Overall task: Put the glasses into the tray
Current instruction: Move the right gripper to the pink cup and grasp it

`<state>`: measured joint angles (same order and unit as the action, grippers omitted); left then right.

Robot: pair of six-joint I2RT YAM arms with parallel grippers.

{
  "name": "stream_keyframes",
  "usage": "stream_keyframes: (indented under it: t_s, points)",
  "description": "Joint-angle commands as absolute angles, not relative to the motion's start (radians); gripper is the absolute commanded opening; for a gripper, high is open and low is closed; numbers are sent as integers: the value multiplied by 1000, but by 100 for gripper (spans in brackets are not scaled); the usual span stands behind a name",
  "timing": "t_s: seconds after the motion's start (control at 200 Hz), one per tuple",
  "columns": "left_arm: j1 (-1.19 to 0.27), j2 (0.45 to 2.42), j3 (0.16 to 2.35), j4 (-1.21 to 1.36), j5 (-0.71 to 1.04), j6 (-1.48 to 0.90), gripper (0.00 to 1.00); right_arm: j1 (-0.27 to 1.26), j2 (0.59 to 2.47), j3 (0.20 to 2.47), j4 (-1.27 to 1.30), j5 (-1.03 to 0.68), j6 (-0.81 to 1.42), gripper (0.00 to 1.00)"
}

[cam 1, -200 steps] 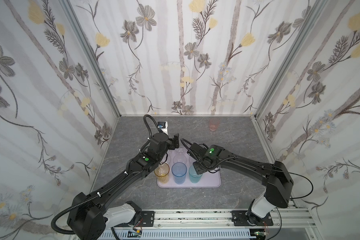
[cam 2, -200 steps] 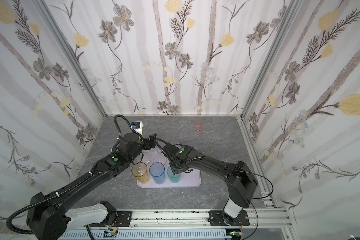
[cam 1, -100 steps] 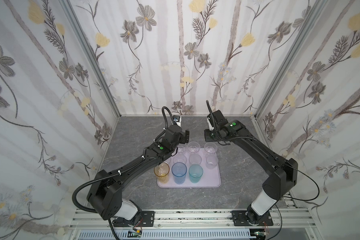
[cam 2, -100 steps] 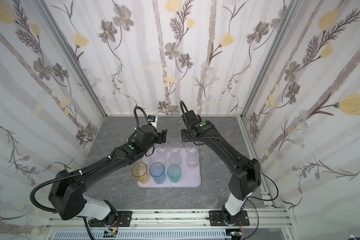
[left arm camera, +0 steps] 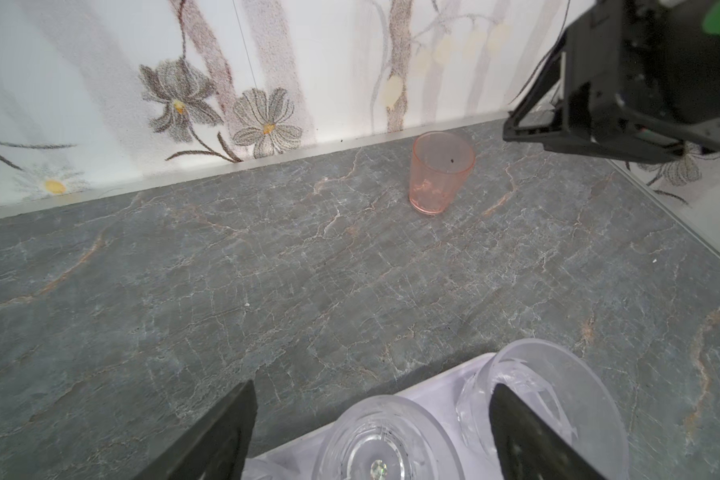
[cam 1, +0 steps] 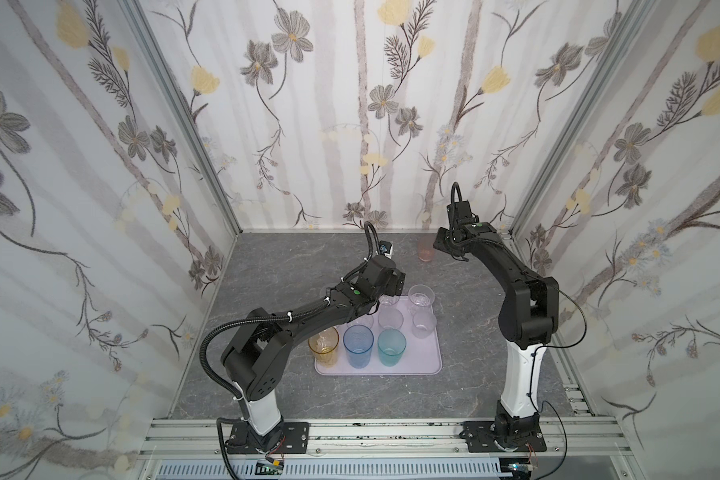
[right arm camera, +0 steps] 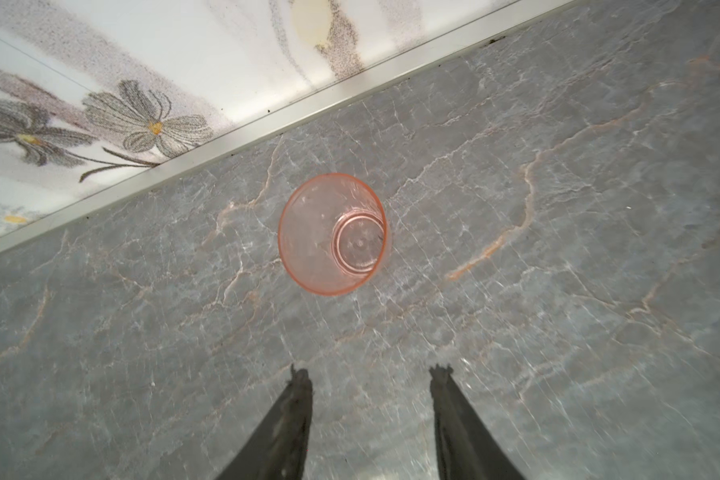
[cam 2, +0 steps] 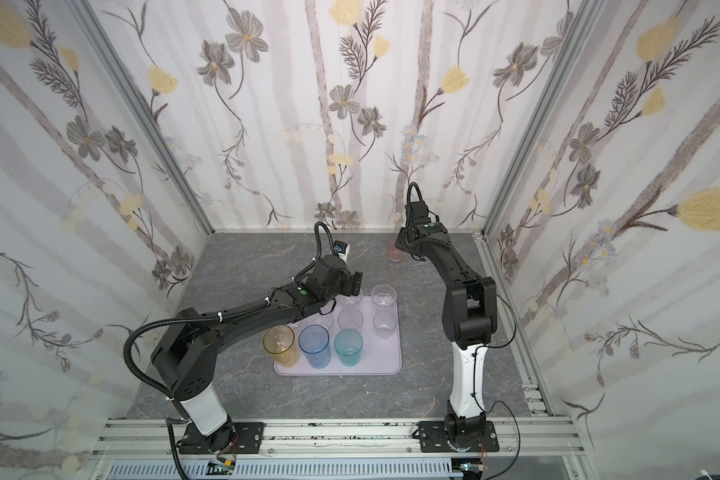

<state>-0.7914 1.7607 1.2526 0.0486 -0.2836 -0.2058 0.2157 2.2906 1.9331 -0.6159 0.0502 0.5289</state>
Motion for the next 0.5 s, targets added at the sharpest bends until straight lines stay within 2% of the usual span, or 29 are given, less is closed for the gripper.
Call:
stream_keyframes:
  t_s: [0.0, 0.04, 0.255, 0.495]
  points:
    - [-793, 1764, 1242, 64, -326, -210, 97, 207, 2351, 1989, -563, 23, 580, 48]
    - [-793, 1765, 1237, 63, -338, -202, 100, 205, 2373, 2001, -558, 20, 585, 48]
    - [-792, 1768, 1234, 62, -357, -173, 100, 186, 2480, 2060, -550, -6, 602, 45]
    - [-790, 1765, 1227, 61, -357, -167, 100, 161, 2532, 2076, -524, -38, 600, 34]
